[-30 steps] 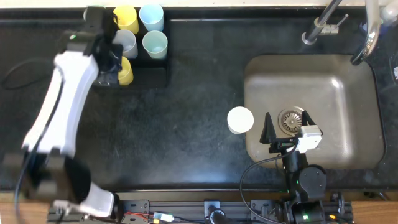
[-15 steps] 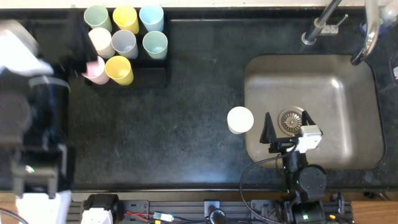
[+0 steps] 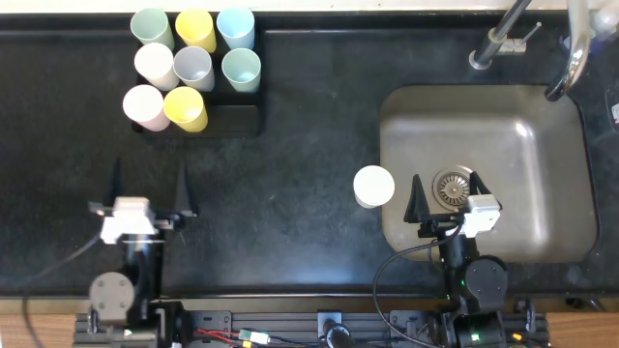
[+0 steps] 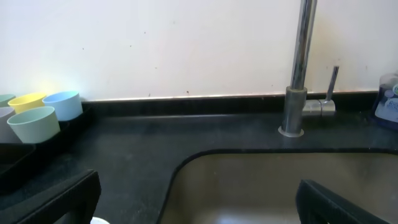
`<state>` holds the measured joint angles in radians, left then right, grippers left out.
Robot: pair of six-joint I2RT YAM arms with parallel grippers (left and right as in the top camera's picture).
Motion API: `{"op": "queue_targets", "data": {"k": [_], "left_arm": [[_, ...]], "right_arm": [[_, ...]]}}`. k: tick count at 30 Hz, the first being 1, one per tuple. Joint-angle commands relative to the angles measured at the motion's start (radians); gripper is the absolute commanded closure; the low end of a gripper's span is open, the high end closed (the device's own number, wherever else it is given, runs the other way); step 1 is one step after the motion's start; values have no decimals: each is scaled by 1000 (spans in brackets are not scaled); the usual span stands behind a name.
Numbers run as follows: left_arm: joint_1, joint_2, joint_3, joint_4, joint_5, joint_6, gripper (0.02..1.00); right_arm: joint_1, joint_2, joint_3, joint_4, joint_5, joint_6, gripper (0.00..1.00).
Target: Store Cups
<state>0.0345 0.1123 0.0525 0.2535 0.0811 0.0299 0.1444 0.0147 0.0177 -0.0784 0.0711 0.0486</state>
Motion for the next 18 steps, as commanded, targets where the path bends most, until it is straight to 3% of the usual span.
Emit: {"op": "queue_targets", "data": {"k": [1, 7, 18], "left_arm": [[-13, -109, -45, -150, 31, 26, 18], [-25, -109, -45, -329, 75, 22, 18], [-24, -109, -44, -320, 76, 22, 18]], "right_arm": [[1, -10, -13, 6, 6, 4, 3], [1, -10, -13, 7, 6, 4, 3], [1, -10, -13, 6, 6, 4, 5]]}}
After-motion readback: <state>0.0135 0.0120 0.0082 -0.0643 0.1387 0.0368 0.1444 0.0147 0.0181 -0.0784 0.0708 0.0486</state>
